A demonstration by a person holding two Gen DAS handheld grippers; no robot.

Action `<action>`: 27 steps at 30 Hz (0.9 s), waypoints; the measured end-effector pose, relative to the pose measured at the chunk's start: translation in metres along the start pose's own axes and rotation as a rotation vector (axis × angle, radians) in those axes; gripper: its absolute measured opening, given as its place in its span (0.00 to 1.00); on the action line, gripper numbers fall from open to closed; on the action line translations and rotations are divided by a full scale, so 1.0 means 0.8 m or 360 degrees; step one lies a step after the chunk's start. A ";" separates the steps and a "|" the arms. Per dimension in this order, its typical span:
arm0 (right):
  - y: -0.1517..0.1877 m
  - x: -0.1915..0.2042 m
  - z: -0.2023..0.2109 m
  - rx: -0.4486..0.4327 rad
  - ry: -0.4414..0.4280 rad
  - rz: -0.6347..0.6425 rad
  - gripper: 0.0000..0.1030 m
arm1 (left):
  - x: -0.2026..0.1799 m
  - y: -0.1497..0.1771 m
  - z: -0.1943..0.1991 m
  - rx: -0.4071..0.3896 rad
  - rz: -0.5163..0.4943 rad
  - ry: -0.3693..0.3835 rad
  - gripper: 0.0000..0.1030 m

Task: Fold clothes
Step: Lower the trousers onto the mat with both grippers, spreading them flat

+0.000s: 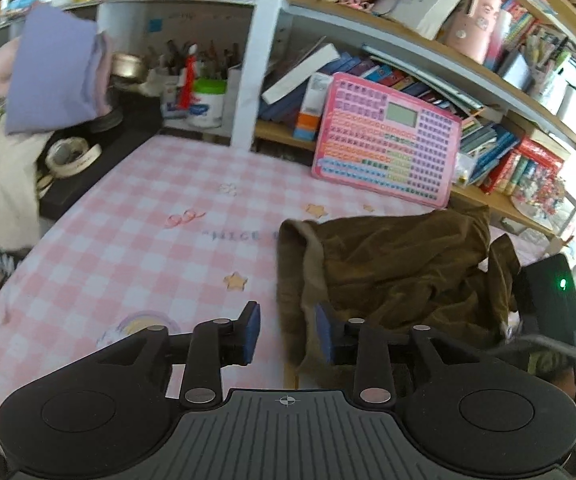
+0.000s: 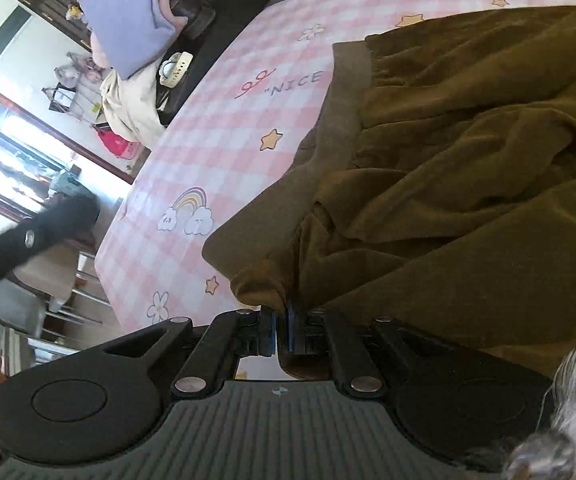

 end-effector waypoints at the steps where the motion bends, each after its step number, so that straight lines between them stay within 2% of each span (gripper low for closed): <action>1: 0.004 -0.002 -0.002 0.0000 0.0017 -0.0027 0.07 | 0.000 -0.004 -0.004 -0.0003 -0.0022 0.0021 0.35; 5: 0.011 0.003 -0.009 -0.0020 0.0097 -0.0105 0.08 | -0.001 -0.017 -0.014 -0.0010 -0.0076 0.0109 0.36; 11: 0.017 0.017 -0.010 -0.0058 0.0172 -0.0163 0.09 | 0.009 -0.017 -0.039 0.0076 -0.0123 0.0198 0.36; 14: 0.020 0.014 -0.002 -0.0112 0.0215 -0.0256 0.16 | 0.015 -0.021 -0.051 0.0095 -0.0128 0.0241 0.36; 17: 0.024 0.012 0.016 -0.0191 0.0275 -0.0335 0.29 | 0.027 -0.023 -0.066 0.0115 -0.0133 0.0255 0.36; 20: 0.031 0.008 0.042 -0.0293 0.0375 -0.0409 0.46 | 0.038 -0.024 -0.084 0.0134 -0.0141 0.0250 0.36; 24: 0.052 -0.006 0.076 -0.0415 0.0518 -0.0588 0.49 | 0.052 -0.028 -0.109 0.0156 -0.0082 0.0270 0.36; 27: 0.069 -0.015 0.099 -0.0478 0.0629 -0.0698 0.49 | 0.056 -0.032 -0.130 0.0189 0.0035 0.0319 0.35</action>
Point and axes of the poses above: each gripper's, at about its wrist camera, not at the fingertips, and z roughly against the way its jaws point, x to its left, y to its underside, the point moved 8 cm from there along -z, roughly the way its jaws point, and after that the axes turned 11 degrees about z, right-handed, at the moved point
